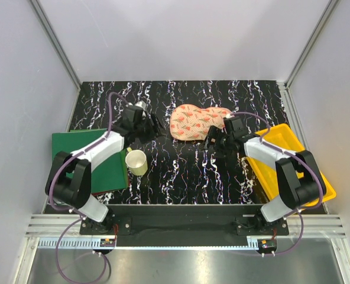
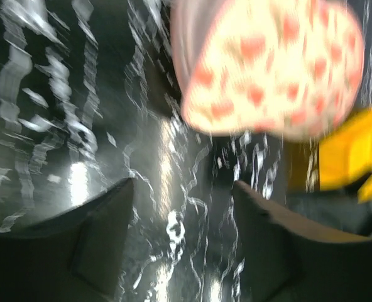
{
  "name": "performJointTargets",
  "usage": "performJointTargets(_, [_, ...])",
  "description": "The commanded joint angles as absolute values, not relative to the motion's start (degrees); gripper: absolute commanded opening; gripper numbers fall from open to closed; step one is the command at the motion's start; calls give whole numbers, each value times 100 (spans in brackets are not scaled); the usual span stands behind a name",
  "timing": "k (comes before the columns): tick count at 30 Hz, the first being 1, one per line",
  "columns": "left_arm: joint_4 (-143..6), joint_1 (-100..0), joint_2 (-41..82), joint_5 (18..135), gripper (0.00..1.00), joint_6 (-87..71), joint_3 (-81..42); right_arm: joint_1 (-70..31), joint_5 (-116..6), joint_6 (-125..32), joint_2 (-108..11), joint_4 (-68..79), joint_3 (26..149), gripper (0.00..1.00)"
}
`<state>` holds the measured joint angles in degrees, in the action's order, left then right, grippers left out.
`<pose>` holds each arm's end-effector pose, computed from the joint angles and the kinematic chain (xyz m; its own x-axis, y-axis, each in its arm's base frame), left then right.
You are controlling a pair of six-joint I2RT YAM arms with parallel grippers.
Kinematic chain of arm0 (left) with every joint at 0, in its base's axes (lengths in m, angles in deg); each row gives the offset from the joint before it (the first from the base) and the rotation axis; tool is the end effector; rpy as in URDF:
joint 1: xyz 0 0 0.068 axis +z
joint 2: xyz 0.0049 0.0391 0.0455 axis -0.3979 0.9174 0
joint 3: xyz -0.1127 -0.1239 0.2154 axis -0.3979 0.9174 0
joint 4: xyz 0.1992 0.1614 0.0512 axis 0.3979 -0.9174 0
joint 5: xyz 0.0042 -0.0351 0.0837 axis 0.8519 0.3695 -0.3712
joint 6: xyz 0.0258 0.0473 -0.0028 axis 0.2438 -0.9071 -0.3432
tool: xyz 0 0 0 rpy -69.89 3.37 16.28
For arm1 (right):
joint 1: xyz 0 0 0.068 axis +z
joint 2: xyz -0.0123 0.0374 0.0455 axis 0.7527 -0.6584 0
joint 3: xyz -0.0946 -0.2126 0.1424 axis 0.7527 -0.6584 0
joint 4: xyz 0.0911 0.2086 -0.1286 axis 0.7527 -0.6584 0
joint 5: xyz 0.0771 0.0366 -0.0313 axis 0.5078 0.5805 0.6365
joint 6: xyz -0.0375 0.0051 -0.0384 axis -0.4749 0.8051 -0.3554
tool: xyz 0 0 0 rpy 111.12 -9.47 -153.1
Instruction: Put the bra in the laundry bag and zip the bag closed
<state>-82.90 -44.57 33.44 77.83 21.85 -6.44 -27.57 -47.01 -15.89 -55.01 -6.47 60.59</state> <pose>0.3114 -0.1266 0.2383 -0.7765 -0.4011 -0.4860 -0.0592 0.8142 -0.5776 0.2810 0.1195 0.1858 -0.8853 0.2802 -0.3711 0.0372 0.8382 0.5441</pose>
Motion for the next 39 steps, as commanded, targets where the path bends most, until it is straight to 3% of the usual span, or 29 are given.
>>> performJointTargets(1, [-7044,-4524,3619,8966,73,1942,-291,-2773,-4920,-1377,-5927,123,6333,91])
performJointTargets(10, [-7227,-4463,5340,9046,79,1556,-1871,-2782,-4577,-1271,-6596,378,6625,92])
performJointTargets(21, [-8124,-4182,7222,9503,85,1793,-4052,-2791,-4358,-1078,-6456,457,6634,92])
performJointTargets(27, [-8178,-4182,7689,9608,80,2108,-4599,-2791,-4305,-1008,-6412,518,6642,93])
performJointTargets(31, [-7451,-4120,7768,9740,51,2732,-4344,-2791,-4287,-806,-6464,780,6581,95])
performJointTargets(32, [-7361,-4111,7768,9740,36,2959,-4274,-2782,-4244,-736,-6464,869,6502,98])
performJointTargets(34, [-7081,-4085,7699,9722,26,3145,-4012,-2791,-4095,-446,-6526,1271,6397,99])
performJointTargets(35, [-7053,-4085,7629,9679,16,3346,-3870,-2791,-4007,-332,-6552,1448,6344,99])
performJointTargets(38, [-6596,-4085,7286,9599,0,3733,-3308,-2791,-3848,90,-6693,2020,6107,99])
performJointTargets(39, [-6552,-4068,7137,9582,0,3848,-3167,-2791,-3839,265,-6754,2300,6045,100])
